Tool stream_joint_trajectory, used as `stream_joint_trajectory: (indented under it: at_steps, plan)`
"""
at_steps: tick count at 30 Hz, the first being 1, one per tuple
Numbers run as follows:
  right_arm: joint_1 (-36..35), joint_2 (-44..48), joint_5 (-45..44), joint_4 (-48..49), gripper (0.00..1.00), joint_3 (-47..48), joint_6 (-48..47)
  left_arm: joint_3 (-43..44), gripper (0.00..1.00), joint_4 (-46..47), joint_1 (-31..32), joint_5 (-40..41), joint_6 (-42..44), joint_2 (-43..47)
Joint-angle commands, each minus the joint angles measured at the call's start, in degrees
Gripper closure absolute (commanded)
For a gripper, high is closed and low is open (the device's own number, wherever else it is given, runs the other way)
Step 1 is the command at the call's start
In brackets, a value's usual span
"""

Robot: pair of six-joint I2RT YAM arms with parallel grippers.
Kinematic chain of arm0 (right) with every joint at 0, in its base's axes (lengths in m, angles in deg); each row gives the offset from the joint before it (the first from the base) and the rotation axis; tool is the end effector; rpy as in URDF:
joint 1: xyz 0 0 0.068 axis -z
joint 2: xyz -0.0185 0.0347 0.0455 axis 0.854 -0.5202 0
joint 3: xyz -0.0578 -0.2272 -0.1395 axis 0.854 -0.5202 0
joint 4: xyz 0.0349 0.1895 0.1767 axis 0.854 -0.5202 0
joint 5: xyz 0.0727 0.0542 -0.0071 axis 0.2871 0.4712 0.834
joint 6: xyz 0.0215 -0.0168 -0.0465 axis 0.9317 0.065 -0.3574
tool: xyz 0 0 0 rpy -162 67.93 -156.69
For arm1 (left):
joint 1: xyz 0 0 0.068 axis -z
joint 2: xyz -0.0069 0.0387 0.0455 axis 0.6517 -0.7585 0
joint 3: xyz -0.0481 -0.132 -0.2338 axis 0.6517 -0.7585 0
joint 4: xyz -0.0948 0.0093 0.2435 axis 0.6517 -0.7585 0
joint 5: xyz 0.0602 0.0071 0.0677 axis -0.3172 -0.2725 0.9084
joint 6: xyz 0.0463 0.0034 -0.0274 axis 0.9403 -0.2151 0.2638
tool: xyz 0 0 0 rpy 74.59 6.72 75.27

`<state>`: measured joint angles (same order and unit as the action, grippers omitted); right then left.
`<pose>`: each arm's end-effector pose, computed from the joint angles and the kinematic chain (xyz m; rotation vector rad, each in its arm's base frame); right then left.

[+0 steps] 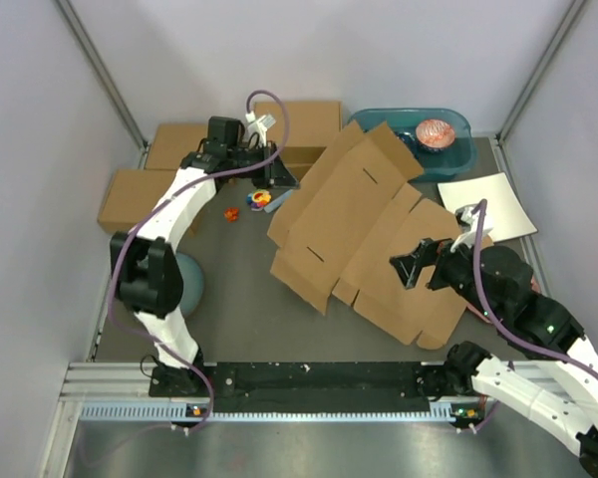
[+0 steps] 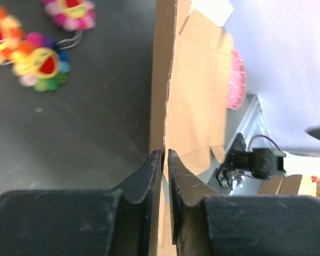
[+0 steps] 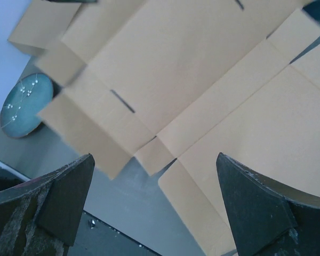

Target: Fold the paper box

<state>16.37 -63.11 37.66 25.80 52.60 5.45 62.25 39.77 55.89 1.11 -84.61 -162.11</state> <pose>0.0841 0.0663 0.3572 -0.1435 1.9215 0.6035 0.3740 -0.1298 0.3406 0.4041 2.1871 -1.3024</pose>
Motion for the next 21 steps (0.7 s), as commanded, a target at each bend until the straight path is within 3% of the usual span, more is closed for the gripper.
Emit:
stream_joint_trajectory:
  at_steps: [1, 3, 4, 5, 7, 8, 13, 17, 21]
  plan:
    - [-0.5, 2.5, -1.0, -1.7, 0.01, -0.7, -0.4, 2.1, 0.80, 3.1, -2.5, 8.8, -0.6, -4.3]
    - [-0.6, 2.7, -1.3, -2.0, 0.01, -0.6, -0.6, 0.9, 0.76, 4.2, -2.7, 18.4, -2.7, -2.6]
    - [-0.6, 2.6, -1.4, -2.0, 0.01, -0.6, -0.6, 0.3, 0.67, 4.3, -2.7, 21.3, -3.3, -1.5]
    - [-0.5, 2.5, -1.4, -2.0, 0.01, -0.6, -0.6, -1.8, 0.52, 4.4, -2.7, 25.2, -4.0, 0.0]
    - [-0.6, 1.8, -1.6, -2.0, 0.01, -0.4, -0.4, -5.4, 0.33, 7.2, -2.8, 34.7, -7.4, 6.1]
    - [-0.6, 1.6, -1.7, -1.9, 0.01, -0.5, -0.4, -9.3, 0.01, 8.1, -2.7, 36.8, -8.5, 8.3]
    - [-0.6, 0.4, -1.3, 0.6, 0.01, -2.3, 0.2, -25.0, 0.01, 4.5, 1.4, 49.1, -22.2, 24.7]
    - [-0.5, -0.3, -0.3, 2.2, 0.01, -4.3, 1.1, -46.0, 0.01, 6.6, 13.8, 64.1, -38.6, 40.7]
    - [-0.6, -0.2, 1.1, 2.4, 0.01, -5.0, 2.0, -57.5, 0.01, 9.7, 21.8, 66.8, -51.8, 48.8]
